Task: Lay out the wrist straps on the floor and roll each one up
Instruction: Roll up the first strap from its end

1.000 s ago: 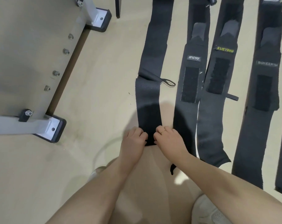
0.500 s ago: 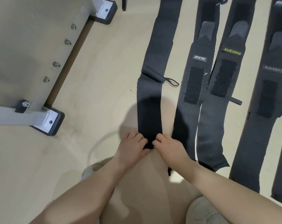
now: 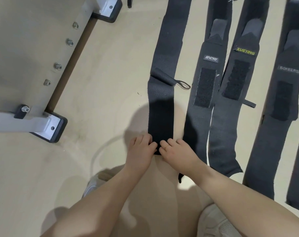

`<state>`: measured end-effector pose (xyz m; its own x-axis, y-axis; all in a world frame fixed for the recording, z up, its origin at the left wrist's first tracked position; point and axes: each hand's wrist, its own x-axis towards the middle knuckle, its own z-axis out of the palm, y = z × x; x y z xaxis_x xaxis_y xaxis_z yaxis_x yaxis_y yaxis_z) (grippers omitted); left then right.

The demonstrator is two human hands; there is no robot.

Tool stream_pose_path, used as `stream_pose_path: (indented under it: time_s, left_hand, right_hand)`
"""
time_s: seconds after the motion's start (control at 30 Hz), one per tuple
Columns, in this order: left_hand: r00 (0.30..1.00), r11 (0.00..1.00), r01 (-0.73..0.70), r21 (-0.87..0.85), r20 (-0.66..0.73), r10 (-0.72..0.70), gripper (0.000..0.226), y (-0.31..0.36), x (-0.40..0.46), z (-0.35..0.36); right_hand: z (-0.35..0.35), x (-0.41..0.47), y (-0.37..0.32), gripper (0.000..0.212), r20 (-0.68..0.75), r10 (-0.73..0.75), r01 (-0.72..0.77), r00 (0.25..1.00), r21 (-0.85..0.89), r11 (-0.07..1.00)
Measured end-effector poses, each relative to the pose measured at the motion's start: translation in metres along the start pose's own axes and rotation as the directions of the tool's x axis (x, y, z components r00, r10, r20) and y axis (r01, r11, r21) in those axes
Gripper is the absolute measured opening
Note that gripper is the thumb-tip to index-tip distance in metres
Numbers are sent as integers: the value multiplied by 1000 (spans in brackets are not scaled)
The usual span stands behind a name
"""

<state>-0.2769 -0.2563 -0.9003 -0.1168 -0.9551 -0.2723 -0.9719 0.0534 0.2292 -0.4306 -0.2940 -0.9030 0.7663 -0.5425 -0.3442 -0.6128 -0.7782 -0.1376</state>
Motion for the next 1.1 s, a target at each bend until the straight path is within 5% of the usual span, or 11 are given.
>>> stream_pose_path:
  time_s: [0.1, 0.23, 0.37, 0.57, 0.73, 0.9, 1.1]
  left_hand:
    - [995, 994, -99, 44, 9, 99, 21, -5, -4, 0]
    - [984, 983, -177, 39, 10, 177, 38, -14, -5, -1]
    - [994, 997, -24, -74, 100, 32, 30, -6, 8, -13]
    - [995, 955, 89, -283, -18, -98, 9, -4, 17, -10]
    - [977, 984, 6, -176, -210, -43, 10, -4, 15, 12]
    - [977, 999, 33, 22, -214, -28, 36, 0, 1, 19]
    - [952, 999, 49, 6, -303, -45, 21, -10, 28, 10]
  right_hand:
    - [1, -4, -3, 34, -44, 0, -1, 999, -3, 1000]
    - [-4, 2, -4, 34, -24, 186, -178, 982, 206, 962]
    - [-7, 10, 2, 19, 80, 353, -352, 932, 424, 835]
    - [-9, 15, 3, 36, -53, 334, -318, 941, 203, 926]
    - [-8, 8, 1, 34, -80, 251, -251, 965, 20, 968]
    - [-8, 16, 5, 37, -106, 307, -293, 946, 131, 947]
    - [-17, 29, 10, 20, 26, 501, -485, 865, 297, 822]
